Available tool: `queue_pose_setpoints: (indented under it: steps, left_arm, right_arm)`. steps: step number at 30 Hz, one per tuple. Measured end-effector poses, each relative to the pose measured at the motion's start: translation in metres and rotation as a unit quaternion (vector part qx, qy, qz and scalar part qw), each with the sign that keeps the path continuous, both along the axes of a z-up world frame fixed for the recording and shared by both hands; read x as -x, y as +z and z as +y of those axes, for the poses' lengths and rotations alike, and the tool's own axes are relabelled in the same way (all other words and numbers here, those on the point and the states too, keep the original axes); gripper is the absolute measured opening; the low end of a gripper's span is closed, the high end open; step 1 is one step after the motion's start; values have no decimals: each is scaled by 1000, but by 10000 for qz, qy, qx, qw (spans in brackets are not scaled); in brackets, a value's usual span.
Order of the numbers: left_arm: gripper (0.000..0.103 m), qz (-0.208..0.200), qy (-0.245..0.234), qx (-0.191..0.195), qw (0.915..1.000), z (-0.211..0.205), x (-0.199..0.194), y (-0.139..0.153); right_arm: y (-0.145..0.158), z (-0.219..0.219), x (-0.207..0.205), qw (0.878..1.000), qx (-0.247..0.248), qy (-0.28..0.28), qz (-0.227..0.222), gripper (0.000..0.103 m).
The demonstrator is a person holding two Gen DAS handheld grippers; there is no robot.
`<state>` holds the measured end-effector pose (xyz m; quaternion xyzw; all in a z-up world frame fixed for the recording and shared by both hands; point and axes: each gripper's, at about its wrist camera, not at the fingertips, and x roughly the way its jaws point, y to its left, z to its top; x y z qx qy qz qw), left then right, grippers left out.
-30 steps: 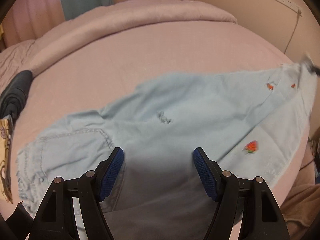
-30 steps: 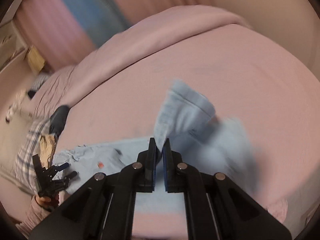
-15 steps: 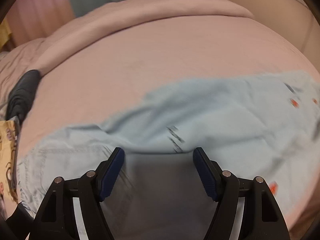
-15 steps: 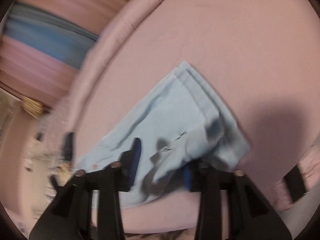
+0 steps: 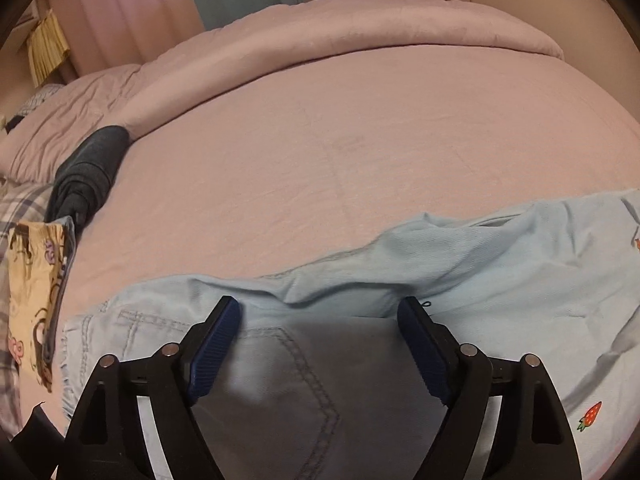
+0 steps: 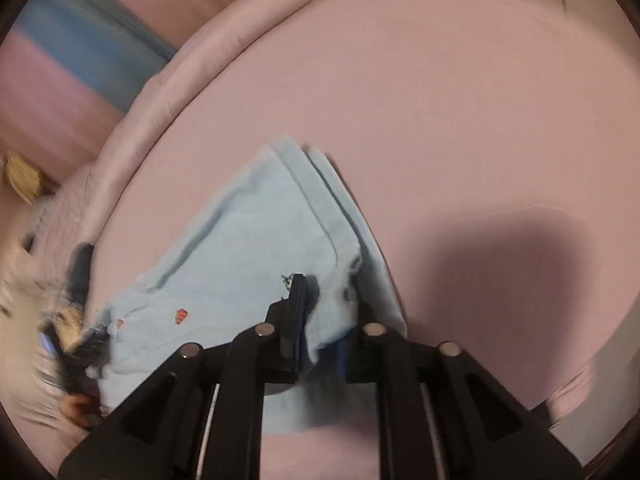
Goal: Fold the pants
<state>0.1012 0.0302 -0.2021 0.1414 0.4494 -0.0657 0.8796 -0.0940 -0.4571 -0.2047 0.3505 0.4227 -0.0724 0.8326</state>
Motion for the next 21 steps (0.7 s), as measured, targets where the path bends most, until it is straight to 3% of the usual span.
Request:
queue_pose_setpoints:
  steps: [1,3,6,11,14,16,17,18,19,20,21]
  left_arm:
    - [83,28,11,35,10000,1,-2,0]
    - [84,66,35,46,10000,4,-6,-1]
    - [84,63,95,1,9999,0,-3,-1]
    - [84,121,209,-5,9997,0,5,8]
    - [84,121,304,46,9995,9,10,13]
    - [84,141,405,72,9991,18,11,12]
    - [84,160,451,57,9988,20,12,10]
    - [84,183,509,37,9985,23,12,7]
    - [84,188,544,22,9983,24,13,6]
    - [84,159,584,0,9982,25,14,5]
    - [84,112,611,-25,9981,25,14,5]
  right_arm:
    - [4,-3,6,10000,-56,0,-81,15]
    - [18,-11,12,9997,71,-18,-238,36]
    - [35,-30,15,9987,369,-70,-349,47]
    - [3,-37,-19,9995,-93,299,43,50]
    - [0,-40,-23,9977,-283,614,-10,50]
    - [-2,-30,-34,9919,-590,1126,1,49]
    - [-3,-20,-41,9899,-332,1362,215,43]
    - [-3,-14,-44,9882,15,1490,355,27]
    - [-1,-9,-48,9856,266,1608,446,22]
    - [2,-7,-52,9848,262,1657,458,10]
    - [7,-5,-55,9843,273,1684,449,9]
